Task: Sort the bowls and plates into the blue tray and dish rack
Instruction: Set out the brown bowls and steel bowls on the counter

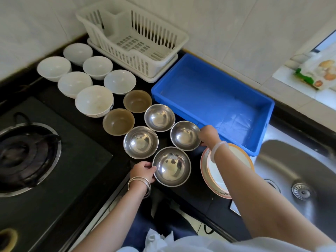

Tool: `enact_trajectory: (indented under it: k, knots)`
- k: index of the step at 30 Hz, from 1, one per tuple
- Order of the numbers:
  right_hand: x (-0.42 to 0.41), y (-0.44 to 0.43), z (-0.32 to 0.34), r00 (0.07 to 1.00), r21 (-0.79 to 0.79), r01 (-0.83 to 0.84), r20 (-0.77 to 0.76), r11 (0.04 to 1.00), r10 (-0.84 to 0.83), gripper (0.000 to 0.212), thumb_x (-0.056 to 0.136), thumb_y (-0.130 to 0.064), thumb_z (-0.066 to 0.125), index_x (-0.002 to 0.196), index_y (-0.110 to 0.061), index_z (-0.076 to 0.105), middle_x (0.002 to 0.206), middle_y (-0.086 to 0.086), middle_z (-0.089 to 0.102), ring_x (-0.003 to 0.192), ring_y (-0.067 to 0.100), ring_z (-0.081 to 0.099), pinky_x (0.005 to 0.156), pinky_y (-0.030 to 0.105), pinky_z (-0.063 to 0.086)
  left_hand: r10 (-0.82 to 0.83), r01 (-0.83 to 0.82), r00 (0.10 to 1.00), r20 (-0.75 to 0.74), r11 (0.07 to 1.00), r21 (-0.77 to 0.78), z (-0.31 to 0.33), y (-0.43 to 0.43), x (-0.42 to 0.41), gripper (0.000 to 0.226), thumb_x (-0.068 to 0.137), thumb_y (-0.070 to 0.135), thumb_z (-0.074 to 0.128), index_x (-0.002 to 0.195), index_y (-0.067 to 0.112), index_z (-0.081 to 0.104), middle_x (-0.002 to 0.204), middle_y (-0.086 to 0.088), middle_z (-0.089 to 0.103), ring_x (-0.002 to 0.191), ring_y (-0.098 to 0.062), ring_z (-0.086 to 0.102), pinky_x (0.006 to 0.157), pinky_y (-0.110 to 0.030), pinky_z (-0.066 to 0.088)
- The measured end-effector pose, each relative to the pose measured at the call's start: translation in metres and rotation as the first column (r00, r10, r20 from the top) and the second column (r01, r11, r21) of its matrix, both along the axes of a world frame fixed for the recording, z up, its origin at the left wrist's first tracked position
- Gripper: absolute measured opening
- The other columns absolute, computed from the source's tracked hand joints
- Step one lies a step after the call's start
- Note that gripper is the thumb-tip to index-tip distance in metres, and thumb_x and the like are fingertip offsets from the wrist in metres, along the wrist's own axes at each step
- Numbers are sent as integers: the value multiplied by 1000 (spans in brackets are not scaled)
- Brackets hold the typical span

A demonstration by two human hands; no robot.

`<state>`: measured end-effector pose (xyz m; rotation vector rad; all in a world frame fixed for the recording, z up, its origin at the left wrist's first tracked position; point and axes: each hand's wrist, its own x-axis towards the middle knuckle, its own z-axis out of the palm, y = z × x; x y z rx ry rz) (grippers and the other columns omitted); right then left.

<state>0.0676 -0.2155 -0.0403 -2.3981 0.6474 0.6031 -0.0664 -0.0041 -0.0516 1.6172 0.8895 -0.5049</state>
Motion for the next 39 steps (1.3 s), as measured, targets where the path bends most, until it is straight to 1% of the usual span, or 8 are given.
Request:
enact_trajectory:
  k: [3,7,18,23,25,28,33,39]
  knots:
    - [0,1,1,1000,-18,-20,-3,1000,20,17,86,5,40,84,1,56,80,17,58,70,31,58,66,40,54,57,-57,998,7,998,-16,-2,0,3,5,81,6,63,84,10,62,85,-12,65,80,-29,65,65,-34,58]
    - [-1,3,2,997,-73,-75,-42,995,72,14,87,2,40,85,-2,53,72,13,54,67,27,52,46,24,36,99,-99,995,24,995,-8,-3,3,4,3,80,6,64,79,9,63,87,-16,66,83,-32,65,71,-41,58]
    - [-3,5,13,999,-5,-33,-23,999,33,19,83,-5,41,63,-9,41,58,6,44,48,21,38,44,24,30,65,-68,996,61,996,64,-1,6,8,9,81,10,65,88,5,67,72,-3,63,65,-18,62,70,-35,58]
    - [-19,0,32,987,-33,-71,141,997,75,21,82,-6,41,62,-9,39,59,8,39,61,30,31,49,30,27,-91,60,984,151,979,195,18,8,16,5,81,16,63,85,15,66,82,-3,69,85,-25,67,86,-39,54]
    - [-30,-6,42,966,-67,-52,248,996,67,24,88,-9,40,73,-2,58,70,18,56,74,45,44,58,36,43,-166,113,968,190,958,264,28,6,21,11,82,19,62,91,15,66,86,-3,70,83,-22,66,80,-33,53]
    - [-50,-26,50,925,-124,31,379,992,18,29,93,-15,39,92,-8,68,90,17,67,88,41,57,69,35,44,-269,186,931,245,930,316,41,-9,33,11,84,21,61,94,16,65,80,5,63,74,-12,58,62,-19,42]
    - [-92,-76,48,922,-235,176,380,956,-76,34,94,-18,45,125,-13,58,122,14,63,107,33,57,78,34,42,-429,368,858,282,897,245,50,-57,48,15,85,19,60,97,13,65,93,-4,69,81,-17,65,79,-28,50]
    - [-145,-108,33,941,-249,258,283,934,-184,30,91,-16,54,119,-6,60,111,20,67,103,37,59,77,36,43,-685,641,691,228,728,243,46,-114,50,35,87,25,58,119,10,60,119,-5,65,109,-19,60,89,-24,42]
